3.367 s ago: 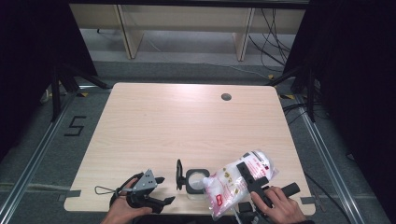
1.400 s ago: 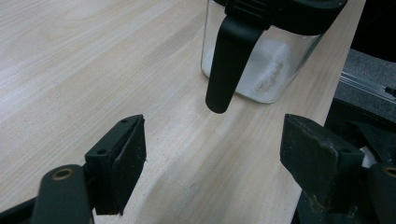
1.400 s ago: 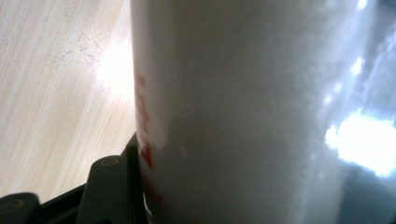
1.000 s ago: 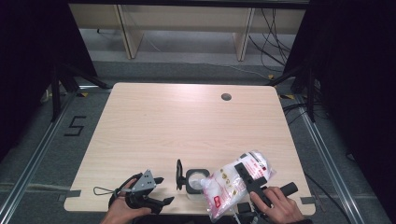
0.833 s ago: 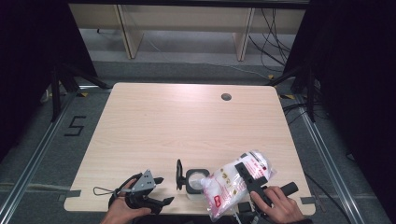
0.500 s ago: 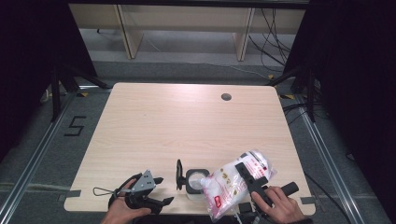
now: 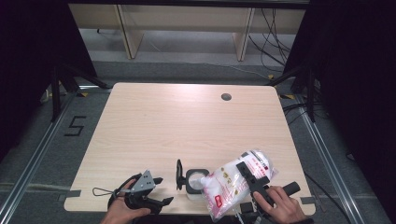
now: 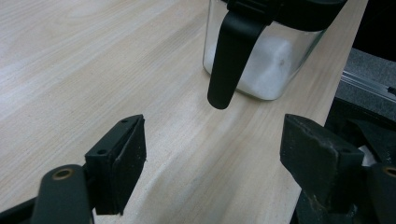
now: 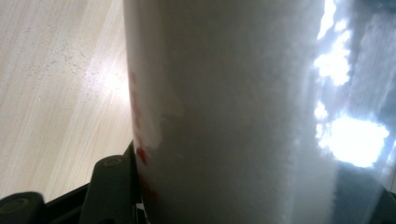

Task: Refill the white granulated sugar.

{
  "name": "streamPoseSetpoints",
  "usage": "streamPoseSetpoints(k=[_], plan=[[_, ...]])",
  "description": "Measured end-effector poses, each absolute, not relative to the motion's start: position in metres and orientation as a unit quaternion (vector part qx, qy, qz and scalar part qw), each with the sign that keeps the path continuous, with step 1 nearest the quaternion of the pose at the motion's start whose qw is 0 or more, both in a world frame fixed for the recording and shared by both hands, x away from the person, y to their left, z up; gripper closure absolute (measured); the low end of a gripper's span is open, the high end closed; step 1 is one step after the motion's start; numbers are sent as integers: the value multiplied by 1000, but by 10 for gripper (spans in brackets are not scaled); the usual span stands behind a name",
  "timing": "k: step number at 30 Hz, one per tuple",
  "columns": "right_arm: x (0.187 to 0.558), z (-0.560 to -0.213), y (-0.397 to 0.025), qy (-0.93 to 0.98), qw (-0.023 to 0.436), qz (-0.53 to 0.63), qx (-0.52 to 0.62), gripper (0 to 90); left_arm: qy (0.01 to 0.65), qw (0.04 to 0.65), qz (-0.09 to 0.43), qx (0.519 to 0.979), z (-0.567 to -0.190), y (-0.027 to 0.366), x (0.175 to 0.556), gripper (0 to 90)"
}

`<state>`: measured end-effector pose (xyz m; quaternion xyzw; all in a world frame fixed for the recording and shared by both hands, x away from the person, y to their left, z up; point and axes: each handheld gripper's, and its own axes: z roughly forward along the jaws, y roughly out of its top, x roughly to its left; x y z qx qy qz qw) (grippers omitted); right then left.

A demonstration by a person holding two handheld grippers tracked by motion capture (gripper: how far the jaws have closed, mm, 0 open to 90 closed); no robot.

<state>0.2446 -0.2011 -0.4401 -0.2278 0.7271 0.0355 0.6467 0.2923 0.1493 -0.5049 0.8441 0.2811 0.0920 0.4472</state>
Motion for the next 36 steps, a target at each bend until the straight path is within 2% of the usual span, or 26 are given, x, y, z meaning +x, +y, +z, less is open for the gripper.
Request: streamPoseSetpoints(k=[19, 24, 36], plan=[[244, -439, -202, 726, 646, 23, -236, 441, 265, 440, 98, 852, -505, 151, 295, 223], [244, -438, -201, 726, 647, 22, -232, 442, 286, 451, 88, 841, -506, 149, 292, 223], [245, -438, -202, 723, 648, 26, -237, 449, 280, 449, 91, 844, -505, 150, 292, 224]])
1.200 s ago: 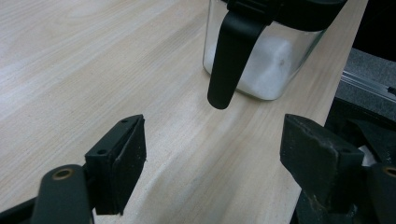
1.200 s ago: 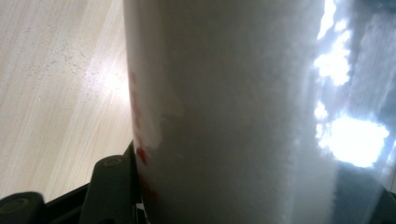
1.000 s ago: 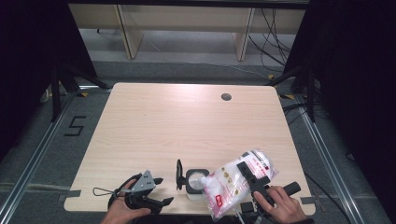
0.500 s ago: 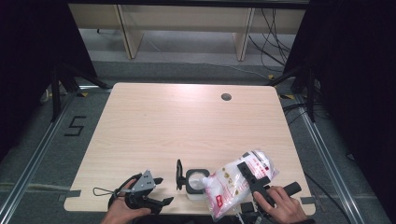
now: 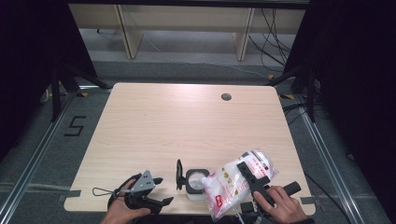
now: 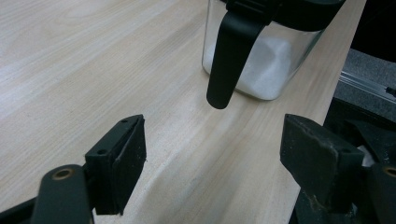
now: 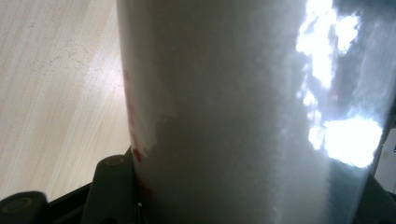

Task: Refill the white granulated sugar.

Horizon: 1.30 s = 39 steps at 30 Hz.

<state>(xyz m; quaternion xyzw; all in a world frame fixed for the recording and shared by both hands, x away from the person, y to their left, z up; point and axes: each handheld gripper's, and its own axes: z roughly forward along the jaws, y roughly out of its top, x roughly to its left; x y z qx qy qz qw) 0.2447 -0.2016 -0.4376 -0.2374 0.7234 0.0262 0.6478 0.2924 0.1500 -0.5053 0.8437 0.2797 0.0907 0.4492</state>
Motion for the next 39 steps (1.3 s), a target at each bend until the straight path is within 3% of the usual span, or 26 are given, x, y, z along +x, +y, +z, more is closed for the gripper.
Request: streamPoseSetpoints(k=[39], plan=[[245, -436, -201, 714, 659, 47, -232, 464, 272, 453, 98, 843, -503, 153, 292, 224]])
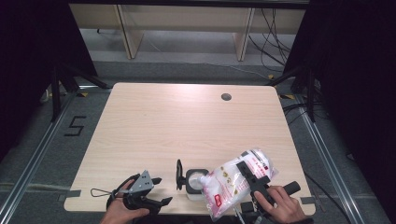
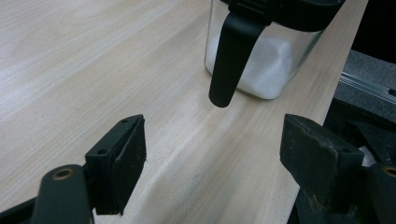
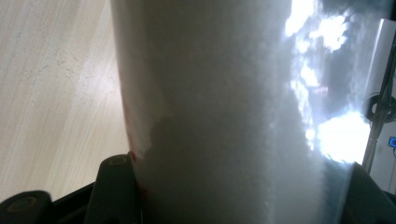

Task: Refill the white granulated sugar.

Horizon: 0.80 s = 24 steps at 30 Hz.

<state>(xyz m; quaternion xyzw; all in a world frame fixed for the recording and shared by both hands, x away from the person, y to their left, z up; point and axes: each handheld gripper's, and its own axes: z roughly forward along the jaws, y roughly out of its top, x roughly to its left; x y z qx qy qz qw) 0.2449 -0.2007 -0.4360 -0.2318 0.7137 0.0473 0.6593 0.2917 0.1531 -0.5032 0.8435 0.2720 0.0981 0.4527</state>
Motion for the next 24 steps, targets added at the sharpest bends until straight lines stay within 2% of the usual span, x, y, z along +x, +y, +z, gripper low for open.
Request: streamPoseSetpoints(k=[24], plan=[[244, -436, -202, 723, 654, 45, -220, 468, 280, 441, 95, 847, -504, 154, 292, 224]])
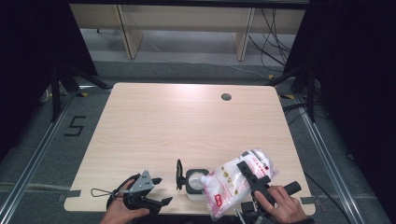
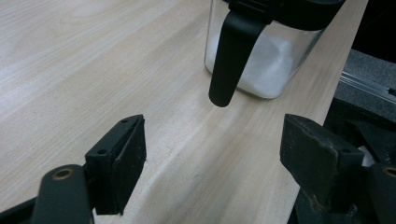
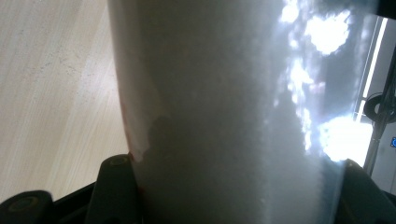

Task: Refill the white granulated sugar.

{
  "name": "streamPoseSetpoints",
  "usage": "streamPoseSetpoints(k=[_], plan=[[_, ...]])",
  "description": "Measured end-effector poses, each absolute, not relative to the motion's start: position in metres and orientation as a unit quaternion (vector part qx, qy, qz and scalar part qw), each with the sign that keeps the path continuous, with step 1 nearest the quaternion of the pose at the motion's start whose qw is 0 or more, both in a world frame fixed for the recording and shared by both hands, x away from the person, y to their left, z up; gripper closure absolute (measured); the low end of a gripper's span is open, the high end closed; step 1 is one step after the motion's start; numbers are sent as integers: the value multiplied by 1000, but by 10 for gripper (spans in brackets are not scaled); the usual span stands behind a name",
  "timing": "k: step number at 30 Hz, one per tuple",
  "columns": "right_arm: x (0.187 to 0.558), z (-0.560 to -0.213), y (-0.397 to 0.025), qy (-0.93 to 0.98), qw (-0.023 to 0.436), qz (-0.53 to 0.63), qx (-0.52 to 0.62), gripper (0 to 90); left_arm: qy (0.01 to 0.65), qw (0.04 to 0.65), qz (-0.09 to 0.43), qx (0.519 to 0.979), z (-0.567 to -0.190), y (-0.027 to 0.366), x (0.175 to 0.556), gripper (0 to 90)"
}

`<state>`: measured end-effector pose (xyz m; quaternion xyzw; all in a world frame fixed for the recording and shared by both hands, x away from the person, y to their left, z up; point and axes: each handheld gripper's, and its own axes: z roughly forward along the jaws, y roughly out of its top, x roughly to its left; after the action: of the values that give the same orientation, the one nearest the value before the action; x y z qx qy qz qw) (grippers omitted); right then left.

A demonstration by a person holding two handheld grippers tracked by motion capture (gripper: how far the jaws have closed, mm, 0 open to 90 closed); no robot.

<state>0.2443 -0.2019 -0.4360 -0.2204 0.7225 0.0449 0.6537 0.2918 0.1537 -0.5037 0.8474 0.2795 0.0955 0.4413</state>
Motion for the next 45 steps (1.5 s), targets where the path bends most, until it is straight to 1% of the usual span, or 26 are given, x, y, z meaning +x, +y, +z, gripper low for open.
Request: streamPoseSetpoints(k=[5, 8, 9, 10, 15, 17, 18, 21, 23, 26, 27, 29, 30, 32, 35, 40, 45], plan=[[246, -436, -202, 719, 652, 35, -238, 468, 284, 446, 92, 844, -504, 153, 291, 224], [246, -436, -202, 721, 651, 36, -235, 469, 279, 442, 98, 847, -504, 154, 292, 224], [245, -436, -202, 721, 651, 36, -236, 469, 286, 453, 92, 840, -504, 152, 290, 224], [245, -437, -201, 724, 651, 41, -224, 469, 274, 438, 99, 851, -503, 155, 292, 224], [245, -437, -203, 727, 651, 46, -214, 470, 284, 447, 91, 843, -504, 154, 291, 224], [246, -436, -202, 722, 652, 45, -226, 470, 265, 439, 102, 853, -503, 156, 292, 224], [246, -435, -201, 715, 659, 47, -229, 470, 270, 445, 100, 848, -503, 155, 292, 224], [244, -435, -202, 724, 652, 49, -221, 471, 264, 437, 104, 853, -503, 156, 293, 224], [245, -435, -202, 720, 654, 47, -227, 471, 280, 446, 96, 844, -504, 154, 291, 224], [246, -435, -202, 722, 653, 46, -225, 471, 268, 439, 101, 852, -503, 157, 292, 224], [246, -435, -201, 717, 657, 46, -230, 471, 290, 453, 93, 838, -504, 154, 289, 224], [245, -435, -201, 715, 658, 43, -233, 471, 290, 454, 92, 837, -504, 153, 290, 224], [245, -435, -201, 717, 655, 45, -233, 471, 280, 440, 99, 848, -504, 155, 291, 224], [246, -435, -201, 717, 655, 46, -233, 472, 278, 447, 99, 845, -504, 154, 291, 224], [246, -435, -201, 718, 655, 45, -233, 472, 268, 438, 102, 852, -503, 156, 292, 224], [245, -436, -201, 723, 651, 48, -225, 473, 284, 447, 95, 843, -504, 154, 290, 224], [245, -435, -201, 716, 656, 44, -235, 474, 280, 438, 101, 848, -503, 156, 291, 224]])
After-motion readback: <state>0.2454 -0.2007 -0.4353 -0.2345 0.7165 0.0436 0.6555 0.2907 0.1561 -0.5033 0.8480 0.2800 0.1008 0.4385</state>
